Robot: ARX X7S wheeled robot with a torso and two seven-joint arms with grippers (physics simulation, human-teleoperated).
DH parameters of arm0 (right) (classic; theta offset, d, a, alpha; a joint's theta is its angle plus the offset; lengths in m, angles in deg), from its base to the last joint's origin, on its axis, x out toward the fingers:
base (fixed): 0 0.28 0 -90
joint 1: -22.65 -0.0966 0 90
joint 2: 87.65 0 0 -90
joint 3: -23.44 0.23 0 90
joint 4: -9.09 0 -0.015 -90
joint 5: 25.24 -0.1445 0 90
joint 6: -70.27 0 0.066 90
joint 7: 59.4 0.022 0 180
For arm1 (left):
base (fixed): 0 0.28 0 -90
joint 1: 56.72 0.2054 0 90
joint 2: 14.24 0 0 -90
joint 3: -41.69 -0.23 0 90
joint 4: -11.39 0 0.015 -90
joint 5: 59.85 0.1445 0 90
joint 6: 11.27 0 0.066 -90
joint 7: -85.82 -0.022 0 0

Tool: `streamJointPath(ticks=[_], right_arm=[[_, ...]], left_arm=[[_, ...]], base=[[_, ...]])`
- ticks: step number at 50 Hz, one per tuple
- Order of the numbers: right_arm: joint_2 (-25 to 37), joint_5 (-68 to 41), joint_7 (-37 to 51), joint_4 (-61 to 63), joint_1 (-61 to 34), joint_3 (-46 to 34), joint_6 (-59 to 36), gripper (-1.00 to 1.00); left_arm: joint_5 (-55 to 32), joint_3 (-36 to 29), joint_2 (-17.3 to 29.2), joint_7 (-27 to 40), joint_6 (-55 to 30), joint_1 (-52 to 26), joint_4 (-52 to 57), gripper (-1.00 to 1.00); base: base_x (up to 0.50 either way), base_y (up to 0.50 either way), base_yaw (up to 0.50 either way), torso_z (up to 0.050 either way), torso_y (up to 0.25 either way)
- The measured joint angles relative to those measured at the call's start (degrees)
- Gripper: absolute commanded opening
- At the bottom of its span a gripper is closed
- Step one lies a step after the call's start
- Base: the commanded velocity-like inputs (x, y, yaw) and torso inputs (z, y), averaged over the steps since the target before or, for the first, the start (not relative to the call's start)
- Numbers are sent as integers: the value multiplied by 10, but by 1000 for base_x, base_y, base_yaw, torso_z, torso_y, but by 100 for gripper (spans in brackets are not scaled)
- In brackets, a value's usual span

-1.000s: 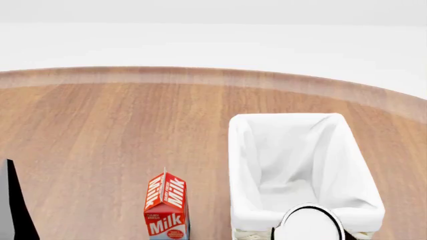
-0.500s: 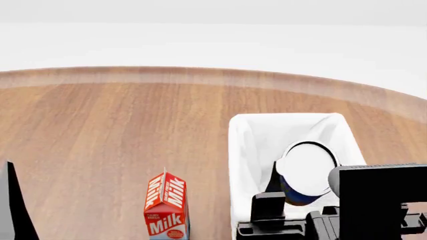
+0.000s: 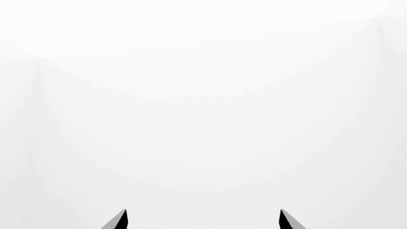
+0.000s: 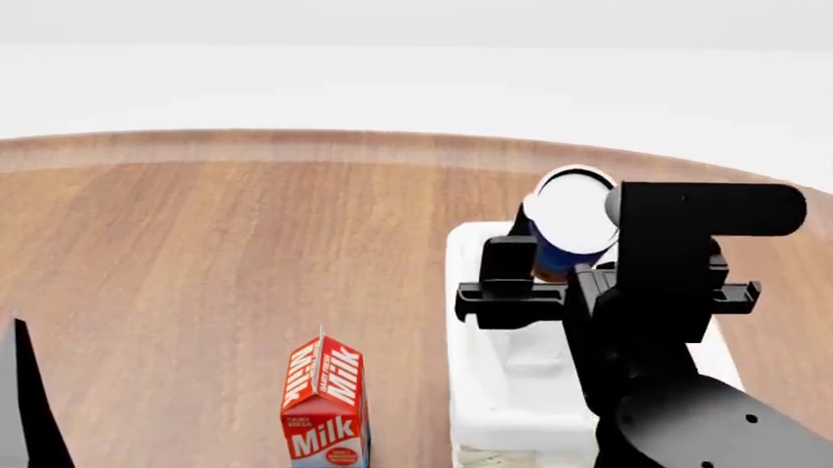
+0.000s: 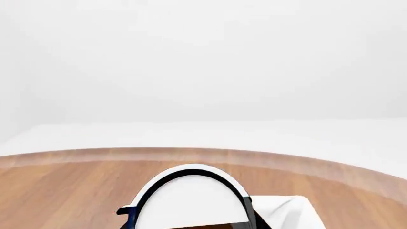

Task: Pick up the alphabet soup and the tomato sauce, and put them in the basket.

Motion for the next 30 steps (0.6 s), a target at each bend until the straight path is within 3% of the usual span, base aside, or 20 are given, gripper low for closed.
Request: streamJointPath(ticks=[30], right_arm=[[-160, 69, -92, -328, -68, -17, 31, -100]], left_arm=[[0, -6, 1, 3, 16, 5, -13, 100]], base=[[0, 0, 0, 0, 1]])
